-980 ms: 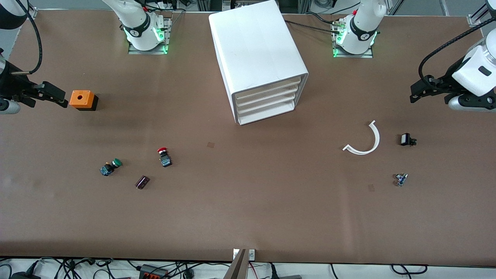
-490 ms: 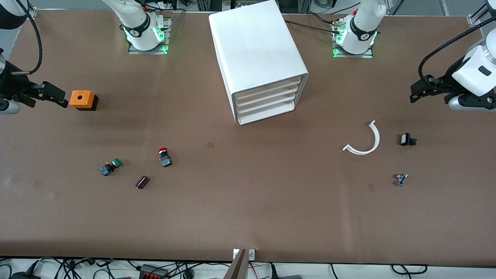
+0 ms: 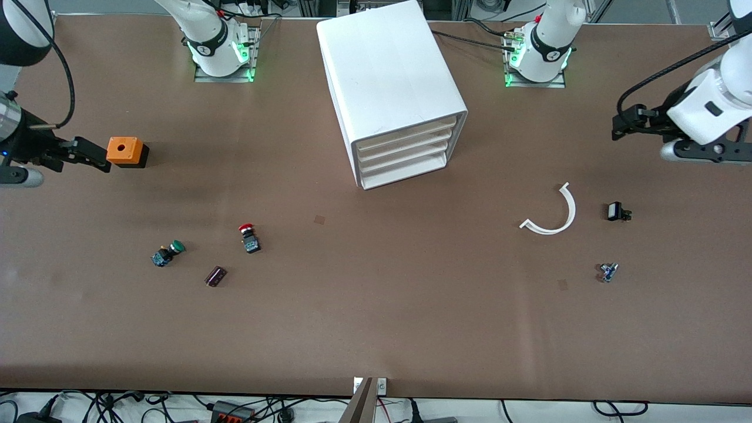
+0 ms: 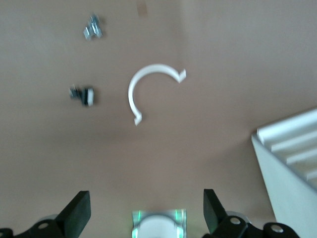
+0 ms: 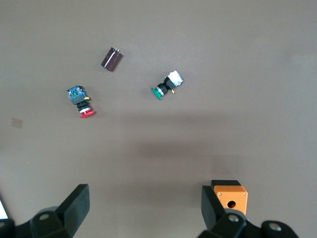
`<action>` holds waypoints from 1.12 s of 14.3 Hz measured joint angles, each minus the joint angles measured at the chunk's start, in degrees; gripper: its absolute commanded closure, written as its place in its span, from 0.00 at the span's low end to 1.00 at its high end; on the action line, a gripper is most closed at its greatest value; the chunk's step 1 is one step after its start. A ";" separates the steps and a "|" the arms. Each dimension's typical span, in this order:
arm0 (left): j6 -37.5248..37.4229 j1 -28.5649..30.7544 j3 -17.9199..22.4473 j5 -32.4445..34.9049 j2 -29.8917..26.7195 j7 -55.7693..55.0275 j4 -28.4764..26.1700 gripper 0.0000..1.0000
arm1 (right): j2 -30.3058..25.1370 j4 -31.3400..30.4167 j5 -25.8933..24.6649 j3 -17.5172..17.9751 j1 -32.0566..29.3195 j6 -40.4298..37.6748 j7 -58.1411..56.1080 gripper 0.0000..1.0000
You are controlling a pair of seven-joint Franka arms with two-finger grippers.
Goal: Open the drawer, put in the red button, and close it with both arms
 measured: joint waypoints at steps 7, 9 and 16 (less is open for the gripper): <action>-8.65 -4.03 -0.16 -13.31 7.47 1.10 -1.92 0.00 | 10.27 0.77 0.01 0.65 8.46 6.83 0.26 0.00; -3.33 -3.73 -0.05 -19.85 11.91 4.87 -2.27 0.00 | 14.27 1.29 0.28 0.70 9.79 11.17 0.30 0.00; 23.04 -5.66 -0.50 -49.03 19.95 31.31 -16.10 0.00 | 27.44 5.29 0.48 0.77 15.83 18.74 -2.13 0.00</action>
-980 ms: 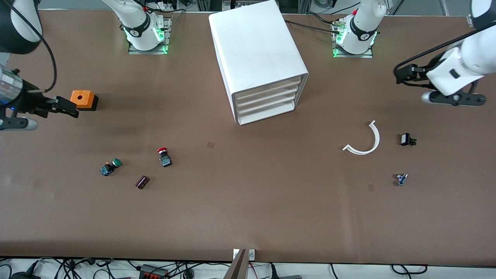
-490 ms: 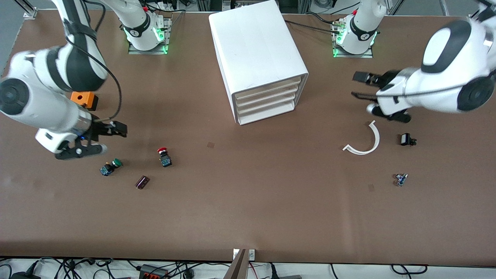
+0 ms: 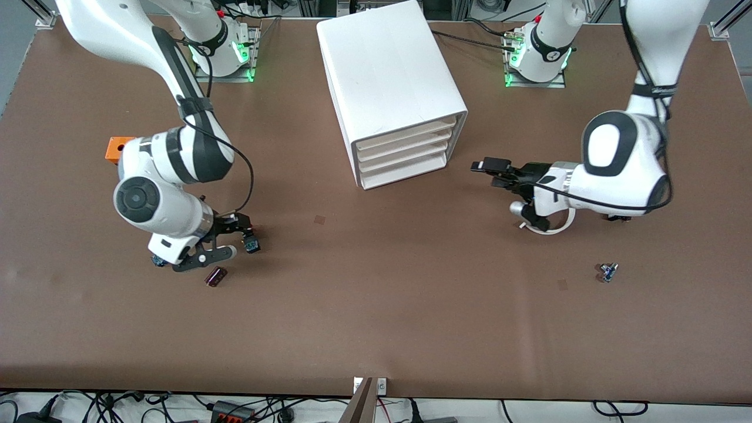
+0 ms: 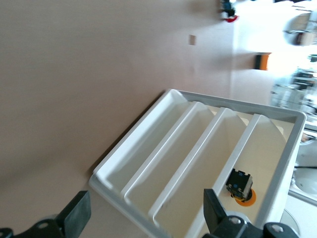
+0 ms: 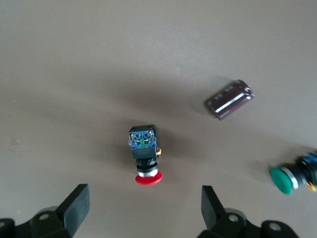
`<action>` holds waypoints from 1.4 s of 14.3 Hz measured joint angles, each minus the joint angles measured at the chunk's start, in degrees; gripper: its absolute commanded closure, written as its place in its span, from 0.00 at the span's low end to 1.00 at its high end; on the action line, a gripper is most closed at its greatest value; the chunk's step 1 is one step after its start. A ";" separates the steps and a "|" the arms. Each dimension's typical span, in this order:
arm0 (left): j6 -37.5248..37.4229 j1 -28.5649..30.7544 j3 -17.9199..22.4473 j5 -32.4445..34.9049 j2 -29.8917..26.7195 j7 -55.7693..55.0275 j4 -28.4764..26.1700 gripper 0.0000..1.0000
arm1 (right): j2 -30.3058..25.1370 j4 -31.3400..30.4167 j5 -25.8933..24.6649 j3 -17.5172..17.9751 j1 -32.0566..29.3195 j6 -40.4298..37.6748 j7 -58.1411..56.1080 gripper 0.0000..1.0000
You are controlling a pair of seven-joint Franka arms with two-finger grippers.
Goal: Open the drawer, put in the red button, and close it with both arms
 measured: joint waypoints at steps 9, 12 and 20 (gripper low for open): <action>2.59 -0.42 -4.19 -13.95 2.88 13.61 -10.27 0.01 | 7.75 3.01 0.01 -0.11 1.08 2.96 -2.37 0.00; 2.83 -0.45 -6.60 -15.88 2.87 14.06 -11.38 0.05 | 8.98 3.05 0.01 -0.12 1.16 3.05 -2.39 0.00; 3.17 -0.34 -8.23 -19.02 3.62 20.34 -13.32 0.41 | 10.63 3.05 0.00 -0.16 1.79 3.00 -2.50 0.00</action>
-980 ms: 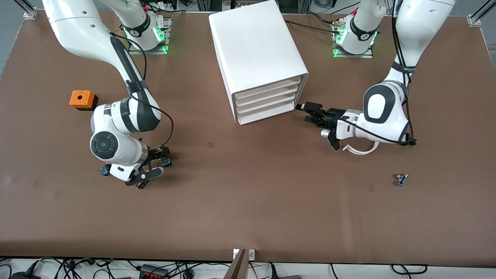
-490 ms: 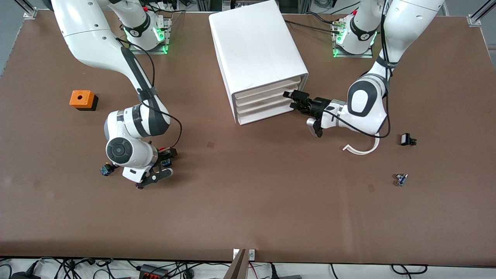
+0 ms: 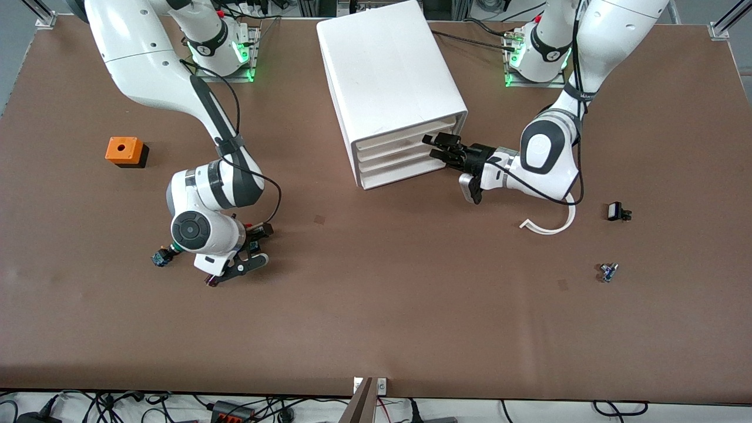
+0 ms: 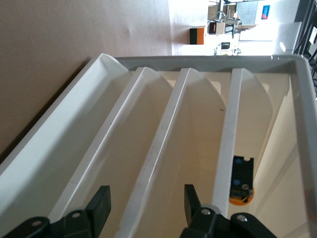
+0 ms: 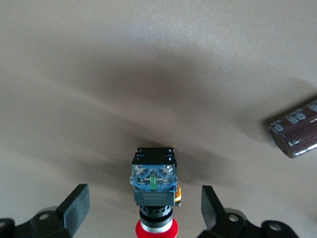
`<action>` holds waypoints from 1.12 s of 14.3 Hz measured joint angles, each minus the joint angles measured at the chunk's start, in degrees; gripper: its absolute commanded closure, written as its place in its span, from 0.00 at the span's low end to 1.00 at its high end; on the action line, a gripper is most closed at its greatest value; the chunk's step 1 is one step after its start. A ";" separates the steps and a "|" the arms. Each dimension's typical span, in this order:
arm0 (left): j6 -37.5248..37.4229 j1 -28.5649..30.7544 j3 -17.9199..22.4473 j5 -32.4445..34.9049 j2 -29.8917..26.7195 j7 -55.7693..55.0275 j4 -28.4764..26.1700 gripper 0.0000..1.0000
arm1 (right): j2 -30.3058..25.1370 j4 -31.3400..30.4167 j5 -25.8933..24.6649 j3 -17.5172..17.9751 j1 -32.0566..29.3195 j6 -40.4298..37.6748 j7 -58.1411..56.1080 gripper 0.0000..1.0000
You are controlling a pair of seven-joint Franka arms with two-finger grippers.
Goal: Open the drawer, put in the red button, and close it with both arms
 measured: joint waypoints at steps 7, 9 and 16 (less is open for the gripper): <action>-0.01 -0.50 -0.47 -3.77 2.74 5.16 -1.11 0.95 | 0.97 0.00 0.00 -0.13 -0.26 -0.08 -0.27 0.42; -0.59 -0.50 -0.57 -4.23 2.66 6.36 -0.89 0.96 | 1.31 0.00 0.00 -0.13 -0.26 -0.12 -0.44 0.78; 0.09 0.71 1.35 -4.24 5.00 6.84 3.78 0.97 | -0.34 3.45 0.00 -0.11 -0.15 -0.48 -1.74 1.00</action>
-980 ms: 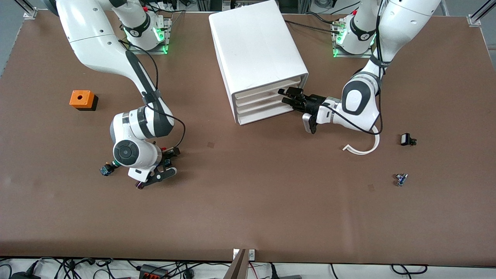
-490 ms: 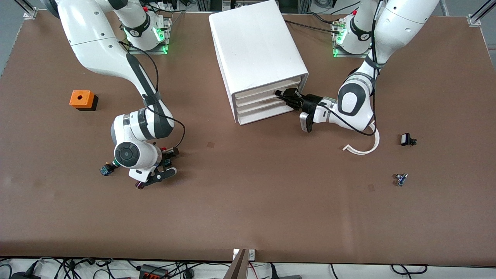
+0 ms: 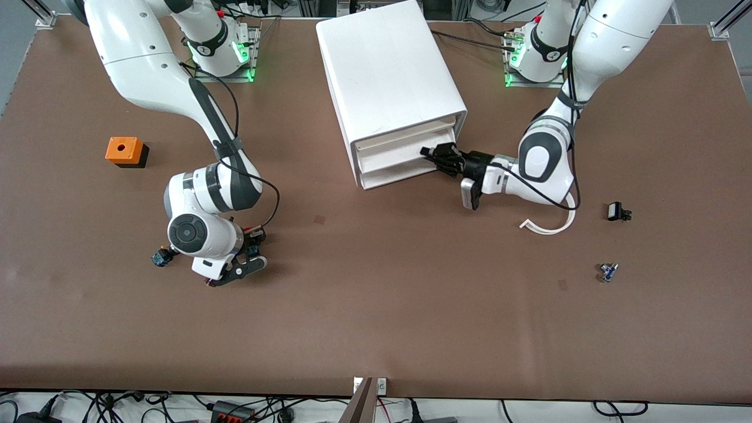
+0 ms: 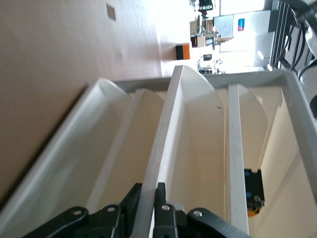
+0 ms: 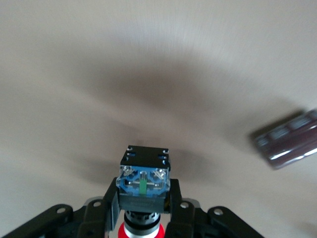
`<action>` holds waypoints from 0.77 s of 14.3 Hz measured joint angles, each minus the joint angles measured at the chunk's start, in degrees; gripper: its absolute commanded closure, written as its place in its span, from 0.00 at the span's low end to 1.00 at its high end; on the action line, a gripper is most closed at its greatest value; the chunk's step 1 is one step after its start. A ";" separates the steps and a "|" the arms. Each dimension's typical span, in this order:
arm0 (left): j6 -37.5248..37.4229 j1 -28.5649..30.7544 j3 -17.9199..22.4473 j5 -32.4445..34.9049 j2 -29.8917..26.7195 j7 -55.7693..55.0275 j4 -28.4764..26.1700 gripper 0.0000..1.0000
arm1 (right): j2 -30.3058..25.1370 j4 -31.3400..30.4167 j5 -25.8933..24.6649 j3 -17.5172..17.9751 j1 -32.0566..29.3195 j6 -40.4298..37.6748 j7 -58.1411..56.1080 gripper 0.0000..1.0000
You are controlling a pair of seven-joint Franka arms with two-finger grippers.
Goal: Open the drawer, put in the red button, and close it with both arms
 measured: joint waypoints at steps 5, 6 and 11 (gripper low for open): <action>-1.86 1.12 2.12 0.90 6.63 -0.73 9.83 0.00 | -4.34 8.29 0.07 0.35 3.10 -3.65 -0.11 1.00; -2.11 1.14 2.18 1.23 7.11 -1.58 10.51 0.00 | -5.43 9.50 0.08 0.44 4.73 -3.96 -0.11 1.00; -1.93 2.11 2.90 6.20 7.51 -10.48 12.53 0.00 | -9.07 14.26 0.07 0.40 16.02 -3.95 3.58 1.00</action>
